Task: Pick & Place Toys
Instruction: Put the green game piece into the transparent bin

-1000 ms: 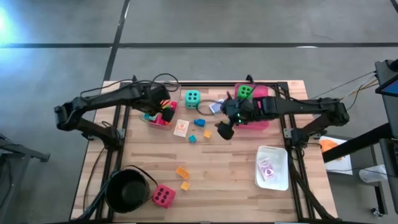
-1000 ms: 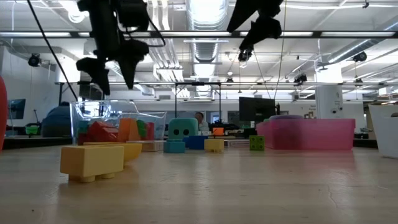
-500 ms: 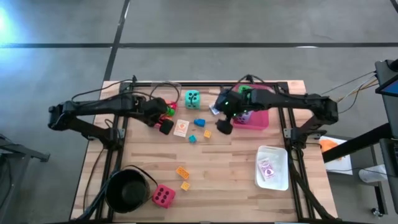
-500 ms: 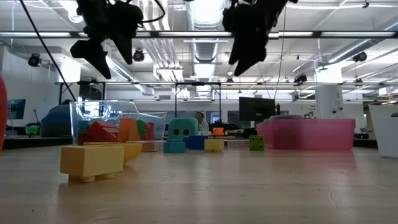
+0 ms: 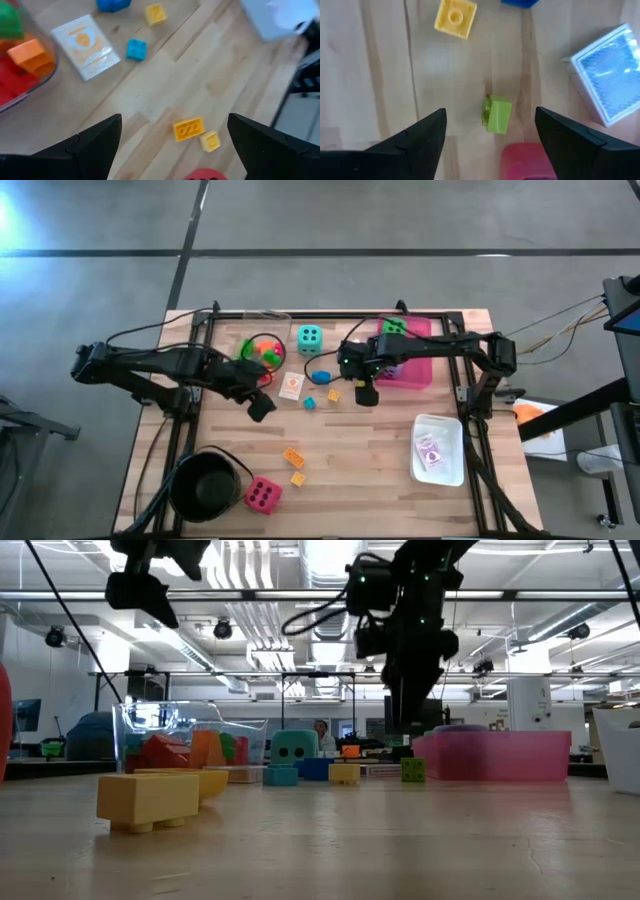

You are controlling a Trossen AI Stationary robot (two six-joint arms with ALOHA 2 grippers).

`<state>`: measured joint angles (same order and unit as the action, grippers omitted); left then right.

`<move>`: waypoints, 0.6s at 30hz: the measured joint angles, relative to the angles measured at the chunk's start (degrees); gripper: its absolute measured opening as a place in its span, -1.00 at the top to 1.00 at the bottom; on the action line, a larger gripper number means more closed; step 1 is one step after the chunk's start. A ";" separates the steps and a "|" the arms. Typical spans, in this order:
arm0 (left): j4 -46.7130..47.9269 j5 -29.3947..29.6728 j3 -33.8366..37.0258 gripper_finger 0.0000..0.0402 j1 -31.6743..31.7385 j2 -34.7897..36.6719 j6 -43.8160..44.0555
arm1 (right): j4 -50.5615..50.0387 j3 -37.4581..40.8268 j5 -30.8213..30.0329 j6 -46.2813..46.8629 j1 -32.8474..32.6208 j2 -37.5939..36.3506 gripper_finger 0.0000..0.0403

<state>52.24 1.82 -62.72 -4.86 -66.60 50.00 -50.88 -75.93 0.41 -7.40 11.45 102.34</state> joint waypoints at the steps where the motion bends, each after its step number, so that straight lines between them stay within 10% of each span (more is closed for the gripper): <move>1: -0.58 0.05 0.00 -0.83 -0.17 0.63 0.00 | 0.47 0.68 -0.23 -0.38 0.04 0.31 -0.39; 18: -1.61 0.29 0.04 -0.83 -0.31 4.64 -0.31 | 5.02 5.01 -3.21 -3.72 0.05 4.48 -0.13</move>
<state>50.63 2.11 -62.67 -5.17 -61.95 49.69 -45.87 -70.91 -2.80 -11.12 11.50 106.83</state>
